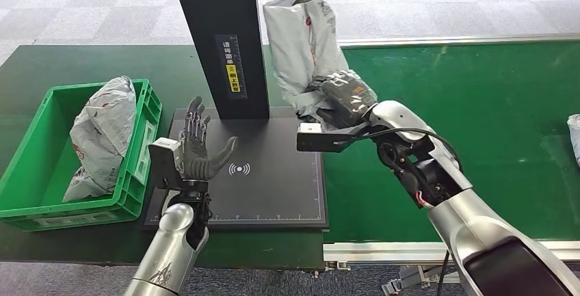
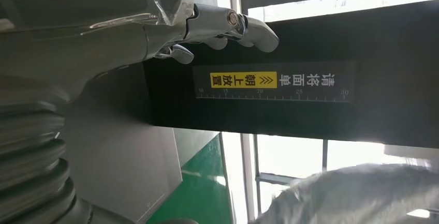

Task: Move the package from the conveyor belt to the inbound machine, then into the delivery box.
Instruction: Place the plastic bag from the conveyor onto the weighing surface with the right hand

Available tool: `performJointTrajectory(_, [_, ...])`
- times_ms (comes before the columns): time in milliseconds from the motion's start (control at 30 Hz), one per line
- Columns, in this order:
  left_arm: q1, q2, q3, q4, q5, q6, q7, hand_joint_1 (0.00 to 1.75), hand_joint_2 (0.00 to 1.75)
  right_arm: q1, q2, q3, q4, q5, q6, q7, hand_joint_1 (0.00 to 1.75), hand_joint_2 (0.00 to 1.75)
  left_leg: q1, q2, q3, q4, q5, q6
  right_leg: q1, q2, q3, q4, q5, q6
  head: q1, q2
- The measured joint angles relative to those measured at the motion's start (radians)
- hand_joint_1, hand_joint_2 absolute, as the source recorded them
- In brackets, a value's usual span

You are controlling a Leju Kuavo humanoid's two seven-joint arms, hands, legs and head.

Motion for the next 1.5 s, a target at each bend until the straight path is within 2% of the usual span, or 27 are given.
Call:
performJointTrajectory(133, [-0.008, 0.0, 0.003, 0.012, 0.0, -0.003, -0.005, 0.0, 1.75, -0.005, 0.052, 0.066, 0.025, 0.013, 0.06, -0.039, 1.75, 1.75, 0.0, 0.0, 0.0, 0.0, 0.0, 0.0, 0.0, 0.0, 0.0, 0.0, 0.0, 0.0, 0.0, 0.0])
performJointTrajectory(400, [-0.019, 0.002, 0.01, 0.037, 0.002, -0.013, -0.013, 0.0, 1.75, -0.034, 0.105, 0.211, 0.135, 0.036, 0.292, -0.07, 1.75, 1.75, 0.0, 0.0, 0.0, 0.0, 0.0, 0.0, 0.0, 0.0, 0.0, 0.0, 0.0, 0.0, 0.0, 0.0])
performJointTrajectory(700, [-0.022, 0.002, 0.011, 0.053, 0.002, -0.014, -0.015, 0.0, 1.75, -0.055, 0.134, 0.295, 0.229, 0.033, 0.383, -0.075, 1.75, 1.75, 0.0, 0.0, 0.0, 0.0, 0.0, 0.0, 0.0, 0.0, 0.0, 0.0, 0.0, 0.0, 0.0, 0.0])
performJointTrajectory(1267, [-0.022, 0.002, 0.011, 0.058, 0.002, -0.014, -0.014, 0.0, 1.75, -0.06, 0.151, 0.343, 0.28, 0.024, 0.386, -0.075, 1.75, 1.75, 0.0, 0.0, 0.0, 0.0, 0.0, 0.0, 0.0, 0.0, 0.0, 0.0, 0.0, 0.0, 0.0, 0.0])
performJointTrajectory(1333, [-0.022, 0.001, 0.011, 0.058, 0.0, -0.014, -0.011, 0.0, 1.75, -0.06, 0.153, 0.348, 0.284, 0.015, 0.361, -0.078, 1.75, 1.75, 0.0, 0.0, 0.0, 0.0, 0.0, 0.0, 0.0, 0.0, 0.0, 0.0, 0.0, 0.0, 0.0, 0.0])
performJointTrajectory(1500, [-0.022, -0.001, 0.01, 0.058, -0.015, -0.003, -0.005, 0.0, 1.75, -0.06, 0.17, 0.352, 0.291, -0.021, 0.223, -0.106, 1.75, 1.75, 0.0, 0.0, 0.0, 0.0, 0.0, 0.0, 0.0, 0.0, 0.0, 0.0, 0.0, 0.0, 0.0, 0.0])
